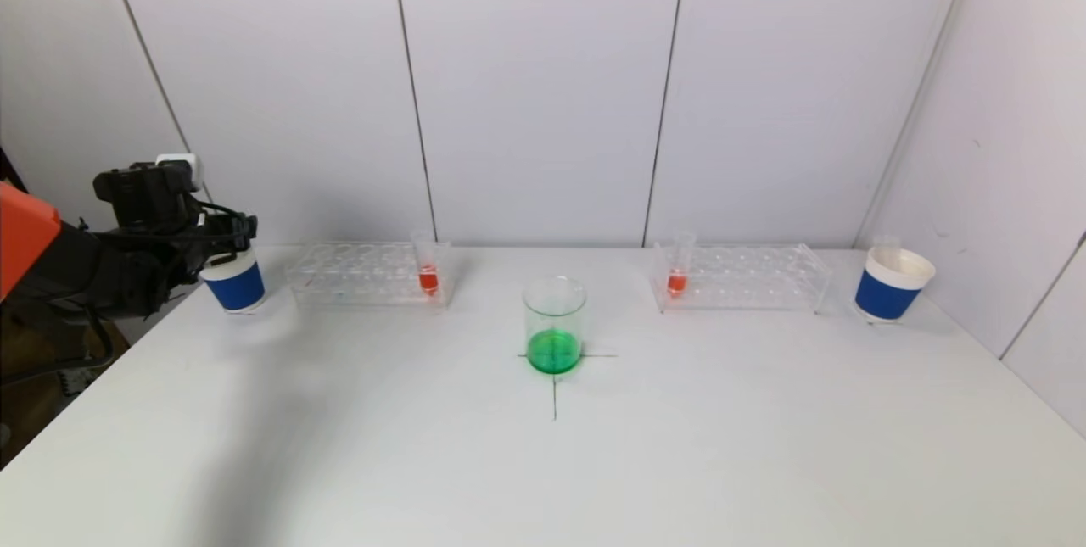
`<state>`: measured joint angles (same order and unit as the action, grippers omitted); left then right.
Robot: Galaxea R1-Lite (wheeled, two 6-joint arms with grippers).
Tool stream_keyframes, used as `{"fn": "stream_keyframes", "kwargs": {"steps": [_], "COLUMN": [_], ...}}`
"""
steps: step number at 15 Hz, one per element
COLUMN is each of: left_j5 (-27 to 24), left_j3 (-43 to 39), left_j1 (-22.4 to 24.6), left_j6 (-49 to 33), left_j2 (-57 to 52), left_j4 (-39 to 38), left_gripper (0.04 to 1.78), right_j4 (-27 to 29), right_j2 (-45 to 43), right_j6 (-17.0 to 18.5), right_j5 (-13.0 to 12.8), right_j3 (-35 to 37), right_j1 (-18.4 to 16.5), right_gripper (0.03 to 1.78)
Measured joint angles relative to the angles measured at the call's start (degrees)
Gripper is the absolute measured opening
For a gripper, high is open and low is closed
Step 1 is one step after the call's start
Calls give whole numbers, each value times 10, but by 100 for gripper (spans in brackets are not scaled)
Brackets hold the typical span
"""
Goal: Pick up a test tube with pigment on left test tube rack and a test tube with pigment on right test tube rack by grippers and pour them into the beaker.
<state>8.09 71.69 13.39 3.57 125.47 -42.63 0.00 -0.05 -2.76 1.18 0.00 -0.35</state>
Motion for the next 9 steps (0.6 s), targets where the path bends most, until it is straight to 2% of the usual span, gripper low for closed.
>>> {"fn": "stream_keyframes", "kwargs": {"steps": [3,6,9], "left_j5": [0,-20,-66], "left_j3": [-2,-3,-12], "left_j1": [0,0,-1], "left_j6": [0,-6,-23], "left_j2": [-3,-18,-63], "left_j4": [0,0,4], "left_gripper": [175,176,176], "right_j4": [0,0,0], "right_j2": [0,0,0], "right_j6": [0,0,0], "right_j5": [0,0,0], "right_j3": [0,0,0], "right_j1": [0,0,0], "right_gripper": [177,177,177]}}
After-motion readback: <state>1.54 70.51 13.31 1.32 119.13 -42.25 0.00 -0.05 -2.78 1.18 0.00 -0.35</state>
